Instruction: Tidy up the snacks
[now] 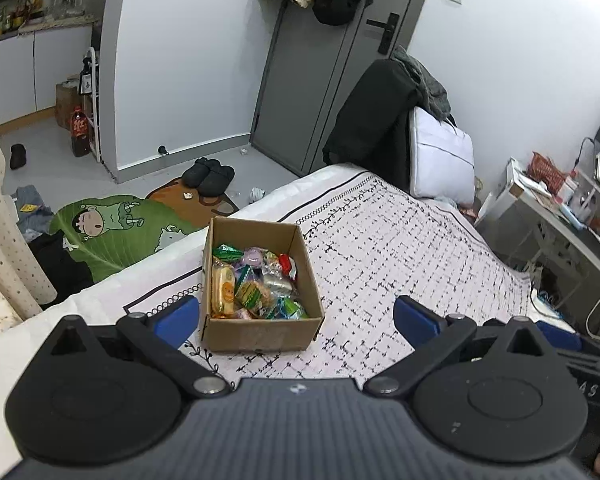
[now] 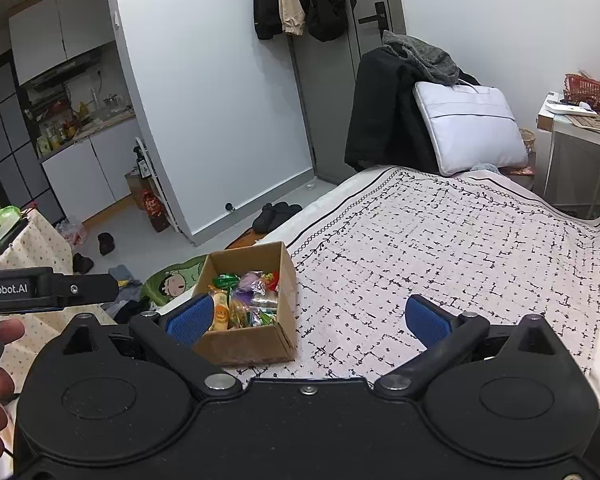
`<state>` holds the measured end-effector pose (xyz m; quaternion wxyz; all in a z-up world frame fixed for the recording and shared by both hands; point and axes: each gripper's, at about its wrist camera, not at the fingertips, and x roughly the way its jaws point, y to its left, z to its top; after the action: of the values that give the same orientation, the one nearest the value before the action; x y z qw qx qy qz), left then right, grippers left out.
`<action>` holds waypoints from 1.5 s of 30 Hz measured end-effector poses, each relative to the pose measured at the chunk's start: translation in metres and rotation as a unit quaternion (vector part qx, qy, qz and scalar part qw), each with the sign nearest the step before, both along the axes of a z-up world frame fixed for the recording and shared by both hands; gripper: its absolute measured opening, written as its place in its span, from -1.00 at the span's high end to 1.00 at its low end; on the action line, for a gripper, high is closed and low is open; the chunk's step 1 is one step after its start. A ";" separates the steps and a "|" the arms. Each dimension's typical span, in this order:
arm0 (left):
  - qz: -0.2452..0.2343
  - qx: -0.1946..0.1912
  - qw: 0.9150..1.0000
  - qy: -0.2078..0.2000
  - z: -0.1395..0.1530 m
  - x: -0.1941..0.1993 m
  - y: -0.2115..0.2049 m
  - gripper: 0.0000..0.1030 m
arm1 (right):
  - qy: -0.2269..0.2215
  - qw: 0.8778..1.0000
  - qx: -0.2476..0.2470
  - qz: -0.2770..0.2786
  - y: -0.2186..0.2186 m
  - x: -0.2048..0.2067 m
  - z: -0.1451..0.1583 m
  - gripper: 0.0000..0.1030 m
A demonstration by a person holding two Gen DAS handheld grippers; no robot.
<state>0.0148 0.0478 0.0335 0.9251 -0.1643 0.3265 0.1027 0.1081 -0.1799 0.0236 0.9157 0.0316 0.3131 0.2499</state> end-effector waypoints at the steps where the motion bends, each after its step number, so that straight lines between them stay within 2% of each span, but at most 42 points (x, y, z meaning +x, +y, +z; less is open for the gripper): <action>1: -0.001 0.002 1.000 0.001 0.000 -0.002 -0.001 -0.99 | -0.001 1.000 -0.001 0.000 -0.001 -0.001 0.000 -1.00; 14: -0.010 0.007 1.000 0.016 -0.006 -0.011 -0.007 -0.99 | -0.003 1.000 -0.013 0.004 -0.007 -0.010 0.001 -1.00; 45: -0.008 0.019 1.000 0.018 -0.003 -0.018 -0.006 -0.99 | -0.004 1.000 -0.018 0.010 -0.004 -0.013 0.005 -1.00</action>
<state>-0.0030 0.0415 0.0309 0.9229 -0.1417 0.3424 0.1041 0.0949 -0.1838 0.0287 0.9150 0.0108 0.3138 0.2533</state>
